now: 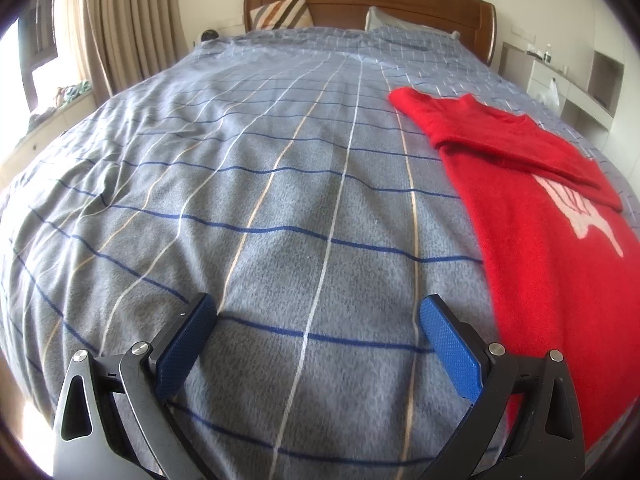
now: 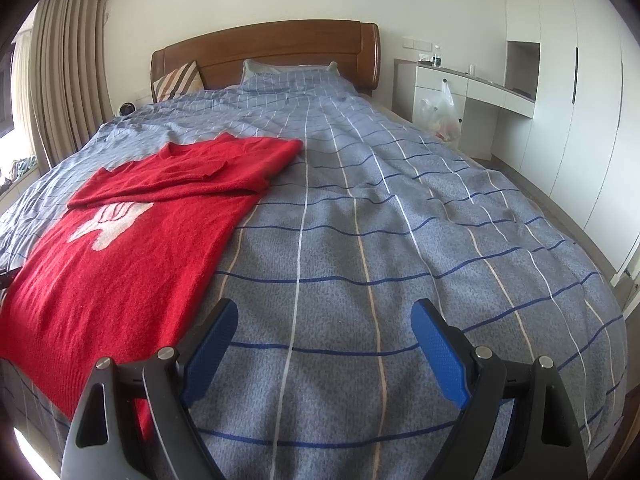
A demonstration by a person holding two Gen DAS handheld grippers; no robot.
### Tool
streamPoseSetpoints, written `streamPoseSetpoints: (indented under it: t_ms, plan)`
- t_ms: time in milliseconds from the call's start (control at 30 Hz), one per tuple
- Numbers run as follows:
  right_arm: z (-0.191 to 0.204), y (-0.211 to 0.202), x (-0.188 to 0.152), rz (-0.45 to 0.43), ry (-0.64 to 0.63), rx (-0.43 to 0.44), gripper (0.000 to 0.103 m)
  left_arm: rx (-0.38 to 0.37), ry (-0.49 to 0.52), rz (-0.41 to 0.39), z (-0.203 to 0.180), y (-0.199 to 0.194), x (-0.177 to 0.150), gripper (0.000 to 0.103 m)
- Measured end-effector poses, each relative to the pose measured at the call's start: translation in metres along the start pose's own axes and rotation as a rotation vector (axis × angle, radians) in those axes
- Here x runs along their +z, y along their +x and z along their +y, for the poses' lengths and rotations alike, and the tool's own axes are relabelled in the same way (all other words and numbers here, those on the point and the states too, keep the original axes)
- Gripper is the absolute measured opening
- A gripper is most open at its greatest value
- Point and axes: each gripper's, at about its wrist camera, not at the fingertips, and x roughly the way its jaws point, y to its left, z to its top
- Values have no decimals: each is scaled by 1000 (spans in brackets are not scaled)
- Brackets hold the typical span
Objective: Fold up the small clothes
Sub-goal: 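Grasp the sweater hem with both grippers and lift it toward the collar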
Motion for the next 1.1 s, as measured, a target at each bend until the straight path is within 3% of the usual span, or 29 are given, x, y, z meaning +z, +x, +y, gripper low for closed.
streamPoseSetpoints:
  t_ms: [133, 267, 367, 433, 533, 567, 600, 633, 667, 700, 767, 933, 1100]
  plan:
    - [0, -38, -6, 6, 44, 138, 89, -152, -13, 47, -1, -38, -16, 102]
    - [12, -48, -30, 149, 132, 358, 89, -274, 16, 162, -18, -48, -46, 99]
    - [28, -43, -42, 227, 165, 452, 89, -301, 77, 203, -35, -51, -60, 90]
    - [40, -36, -47, 254, 146, 459, 86, -299, 96, 199, -39, -53, -64, 86]
    - [53, -20, -51, 309, 156, 503, 71, -319, 87, 210, -41, -57, -65, 76]
    - [57, -16, -52, 322, 157, 515, 62, -323, 93, 212, -42, -60, -67, 67]
    - [62, -12, -53, 334, 154, 521, 56, -327, 103, 213, -44, -62, -68, 51]
    - [65, -7, -54, 350, 154, 523, 36, -336, 112, 219, -46, -65, -68, 40]
    - [68, -2, -55, 369, 156, 519, 6, -346, 114, 228, -47, -65, -69, 16]
    - [70, 2, -57, 393, 159, 516, 5, -346, 110, 234, -47, -66, -70, 7]
    - [68, 2, -59, 411, 171, 502, 4, -352, 94, 232, -40, -70, -68, 3]
    - [42, -21, -55, 402, 225, 426, 4, -373, 39, 214, -17, -93, -66, 2]
    - [36, -28, -40, 371, 315, 477, 4, -437, -62, 191, -10, -105, -46, 2]
